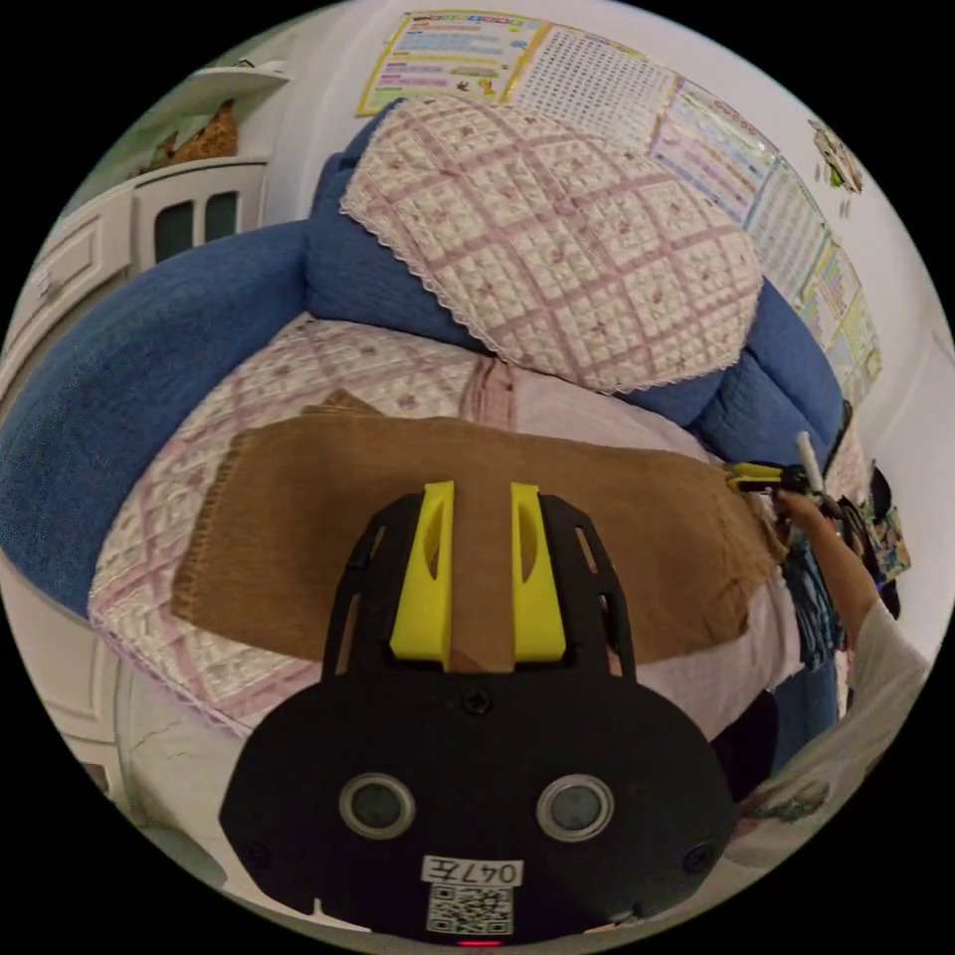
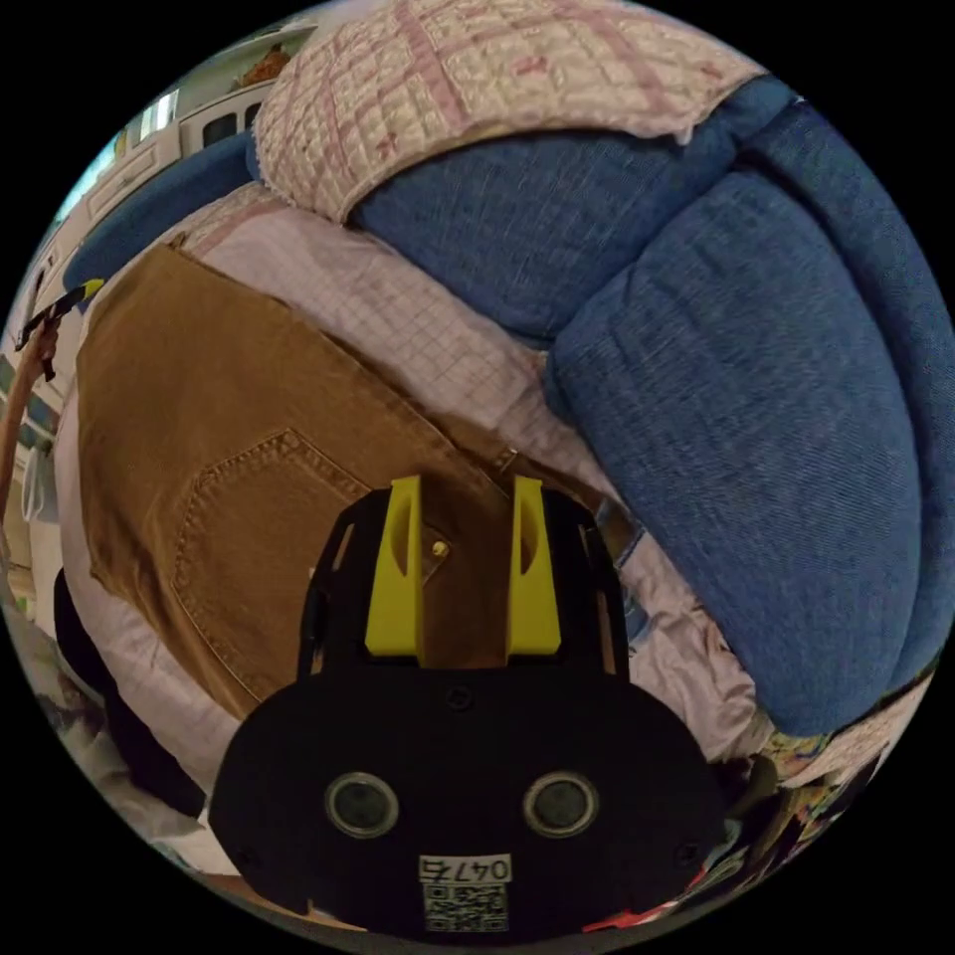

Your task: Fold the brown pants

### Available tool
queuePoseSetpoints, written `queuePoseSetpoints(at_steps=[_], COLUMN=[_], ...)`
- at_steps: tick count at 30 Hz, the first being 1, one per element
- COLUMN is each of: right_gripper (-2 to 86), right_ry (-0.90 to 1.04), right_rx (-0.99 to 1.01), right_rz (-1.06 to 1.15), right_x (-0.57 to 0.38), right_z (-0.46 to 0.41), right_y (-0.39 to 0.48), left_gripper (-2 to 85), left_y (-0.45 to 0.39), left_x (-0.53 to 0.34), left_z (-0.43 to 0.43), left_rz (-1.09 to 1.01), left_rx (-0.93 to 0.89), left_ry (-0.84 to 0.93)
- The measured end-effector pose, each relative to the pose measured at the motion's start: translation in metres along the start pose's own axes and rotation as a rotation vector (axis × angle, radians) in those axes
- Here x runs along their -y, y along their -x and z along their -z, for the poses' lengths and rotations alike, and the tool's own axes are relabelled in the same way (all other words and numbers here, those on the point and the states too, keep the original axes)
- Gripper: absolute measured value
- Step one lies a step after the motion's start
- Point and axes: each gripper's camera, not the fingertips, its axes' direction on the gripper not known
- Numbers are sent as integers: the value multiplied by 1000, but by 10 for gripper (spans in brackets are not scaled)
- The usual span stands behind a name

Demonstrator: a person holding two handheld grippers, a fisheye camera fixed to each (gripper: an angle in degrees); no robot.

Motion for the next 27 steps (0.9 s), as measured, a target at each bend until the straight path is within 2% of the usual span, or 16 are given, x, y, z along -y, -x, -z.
queuePoseSetpoints(at_steps=[3, 6, 8, 10, 13, 15, 19, 21, 24, 27], right_gripper=[16, 4, 3, 5, 20, 31, 49, 55, 62, 66], right_ry=[-4, -148, -269, -409, -540, -556, -392, -345, -363, -404], right_rx=[-27, -154, -147, -120, -67, -25, -42, -53, -9, 18], right_rz=[37, 70, 88, 83, 80, 58, 101, 113, 73, 34], right_x=[-6, -50, -101, -195, -320, -377, -447, -466, -496, -528], right_z=[31, 111, 172, 246, 308, 326, 327, 327, 342, 368], right_y=[20, 74, 112, 160, 212, 233, 278, 290, 288, 281], left_gripper=[86, 92, 102, 113, 130, 146, 168, 140, 49, 48], left_y=[3, 23, 47, 78, 98, 105, 116, 122, 139, 159], left_x=[-1, -4, -8, -14, -20, -21, -44, -66, -101, -124], left_z=[33, 67, 89, 123, 159, 176, 210, 222, 224, 217], left_rz=[26, 101, 190, 308, 383, 414, 532, 602, 701, 703], left_rx=[-46, -56, -111, -240, -339, -374, -560, -514, -384, -390], left_ry=[9, 16, 5, -54, -115, -135, -218, -242, -155, -58])
